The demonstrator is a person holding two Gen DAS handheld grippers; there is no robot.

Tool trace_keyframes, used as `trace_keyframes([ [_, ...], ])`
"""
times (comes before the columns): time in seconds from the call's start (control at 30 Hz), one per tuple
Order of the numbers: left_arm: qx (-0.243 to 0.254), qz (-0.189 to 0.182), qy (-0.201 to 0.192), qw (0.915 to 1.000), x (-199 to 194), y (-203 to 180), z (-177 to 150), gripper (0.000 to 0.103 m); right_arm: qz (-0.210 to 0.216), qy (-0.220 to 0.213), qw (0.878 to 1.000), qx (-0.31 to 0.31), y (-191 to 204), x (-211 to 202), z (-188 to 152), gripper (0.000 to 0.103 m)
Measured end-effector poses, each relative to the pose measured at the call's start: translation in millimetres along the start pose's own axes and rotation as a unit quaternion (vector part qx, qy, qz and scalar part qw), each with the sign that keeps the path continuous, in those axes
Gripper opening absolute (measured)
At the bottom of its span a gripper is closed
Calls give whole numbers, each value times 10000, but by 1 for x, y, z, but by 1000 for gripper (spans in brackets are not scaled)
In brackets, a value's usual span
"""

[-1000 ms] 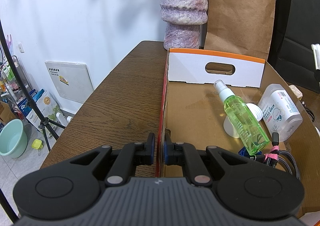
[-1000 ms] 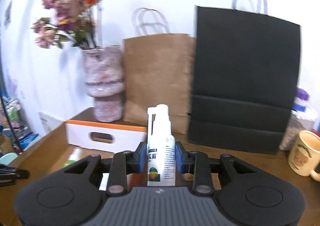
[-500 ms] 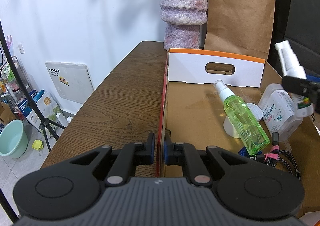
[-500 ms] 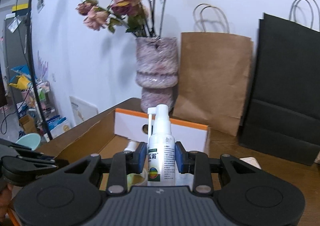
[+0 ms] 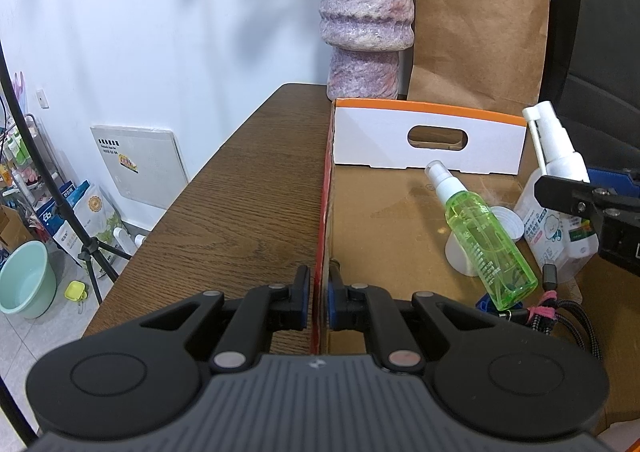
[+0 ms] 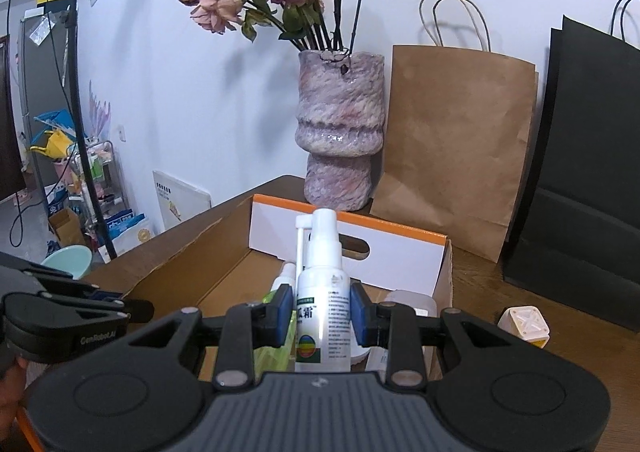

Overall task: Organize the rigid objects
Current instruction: 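Carry the white spray bottle into the box and open the right gripper, then move the right gripper back to the table and grasp the white round lid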

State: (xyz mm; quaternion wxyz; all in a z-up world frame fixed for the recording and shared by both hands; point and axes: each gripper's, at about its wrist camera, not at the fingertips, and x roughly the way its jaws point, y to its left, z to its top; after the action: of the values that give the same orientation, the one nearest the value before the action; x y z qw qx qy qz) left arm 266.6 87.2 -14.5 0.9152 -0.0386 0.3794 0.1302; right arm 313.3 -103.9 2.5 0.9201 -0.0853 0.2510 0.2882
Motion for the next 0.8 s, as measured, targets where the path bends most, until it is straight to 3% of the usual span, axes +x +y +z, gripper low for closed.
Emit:
trace_keyframes([
  [0.1, -5, -5, -3, 10000, -1, -1, -1, 10, -14, 8, 10000, -12, -1, -1, 0, 32],
  [0.13, 1, 6, -3, 10000, -1, -1, -1, 10, -26, -2, 10000, -5, -1, -2, 1, 42],
  [0.17, -4, 0, -4, 10000, 0, 0, 0, 10, -54, -26, 10000, 2, -2, -3, 2, 62],
  [0.23, 0, 4, -6, 10000, 0, -1, 0, 10, -155, -110, 9998, -27, -3, -6, 2, 83],
  [0.3, 2, 6, -9, 10000, 0, -1, 0, 10, -205, -171, 9996, -48, -3, -10, 3, 87],
  [0.37, 0, 6, -7, 10000, 0, -1, 0, 10, -279, -209, 9994, -38, -5, -11, 4, 103],
  [0.8, 5, 8, -12, 10000, -1, -1, -1, 10, -444, -144, 9988, -123, -6, -8, 3, 103],
])
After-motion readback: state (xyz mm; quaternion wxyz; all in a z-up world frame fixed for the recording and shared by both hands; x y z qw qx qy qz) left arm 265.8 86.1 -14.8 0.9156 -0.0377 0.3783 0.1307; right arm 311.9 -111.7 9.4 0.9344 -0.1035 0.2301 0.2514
